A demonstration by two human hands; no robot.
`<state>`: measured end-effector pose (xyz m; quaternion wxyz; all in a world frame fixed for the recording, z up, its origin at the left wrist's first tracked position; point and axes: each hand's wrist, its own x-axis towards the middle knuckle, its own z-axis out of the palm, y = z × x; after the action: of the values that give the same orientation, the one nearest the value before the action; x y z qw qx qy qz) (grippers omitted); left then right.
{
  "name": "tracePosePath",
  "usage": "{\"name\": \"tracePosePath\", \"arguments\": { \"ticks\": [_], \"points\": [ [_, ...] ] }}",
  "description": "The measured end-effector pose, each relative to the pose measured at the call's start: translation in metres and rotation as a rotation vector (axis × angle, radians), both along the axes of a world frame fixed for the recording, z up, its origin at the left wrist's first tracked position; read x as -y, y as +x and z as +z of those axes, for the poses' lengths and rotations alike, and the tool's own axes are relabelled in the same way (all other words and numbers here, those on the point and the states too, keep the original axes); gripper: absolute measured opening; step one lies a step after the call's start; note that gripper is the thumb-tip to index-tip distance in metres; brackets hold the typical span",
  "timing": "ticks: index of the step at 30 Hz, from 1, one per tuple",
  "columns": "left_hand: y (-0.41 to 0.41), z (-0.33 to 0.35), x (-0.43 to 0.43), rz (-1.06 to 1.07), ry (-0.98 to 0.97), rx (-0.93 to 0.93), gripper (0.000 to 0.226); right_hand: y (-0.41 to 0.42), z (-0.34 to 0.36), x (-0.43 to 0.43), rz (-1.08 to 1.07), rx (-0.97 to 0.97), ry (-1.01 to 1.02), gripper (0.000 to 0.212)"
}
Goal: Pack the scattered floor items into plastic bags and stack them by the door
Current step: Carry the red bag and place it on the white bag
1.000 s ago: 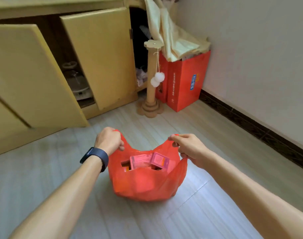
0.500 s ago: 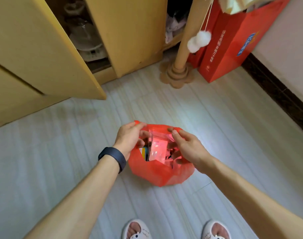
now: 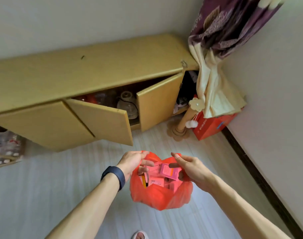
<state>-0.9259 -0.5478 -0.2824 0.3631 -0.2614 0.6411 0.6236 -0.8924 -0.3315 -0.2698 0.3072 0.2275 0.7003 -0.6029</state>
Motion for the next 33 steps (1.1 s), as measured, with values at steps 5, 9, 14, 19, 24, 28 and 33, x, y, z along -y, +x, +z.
{"name": "tracePosePath", "arguments": {
  "ticks": [5, 9, 14, 19, 24, 28, 33],
  "points": [
    [-0.008, 0.130, 0.053, 0.007, 0.010, -0.083, 0.029, -0.016, 0.133, 0.042, 0.096, -0.118, 0.020, 0.030],
    [-0.005, 0.216, 0.085, 0.010, -0.008, -0.174, 0.030, -0.026, 0.209, 0.072, 0.193, -0.213, 0.079, 0.034],
    [-0.011, 0.302, 0.133, 0.079, -0.054, -0.271, 0.029, -0.044, 0.287, 0.119, 0.229, -0.328, 0.038, 0.033],
    [-0.014, 0.375, 0.184, 0.215, -0.117, -0.366, 0.022, -0.068, 0.353, 0.170, 0.286, -0.420, -0.028, 0.033],
    [-0.013, 0.426, 0.243, 0.402, -0.150, -0.445, 0.015, -0.090, 0.409, 0.232, 0.337, -0.481, -0.167, 0.029],
    [-0.002, 0.457, 0.289, 0.567, -0.163, -0.509, 0.012, -0.103, 0.441, 0.282, 0.414, -0.516, -0.263, 0.028],
    [0.010, 0.496, 0.341, 0.721, -0.214, -0.563, 0.023, -0.127, 0.471, 0.343, 0.573, -0.569, -0.325, 0.027]
  ]
}}
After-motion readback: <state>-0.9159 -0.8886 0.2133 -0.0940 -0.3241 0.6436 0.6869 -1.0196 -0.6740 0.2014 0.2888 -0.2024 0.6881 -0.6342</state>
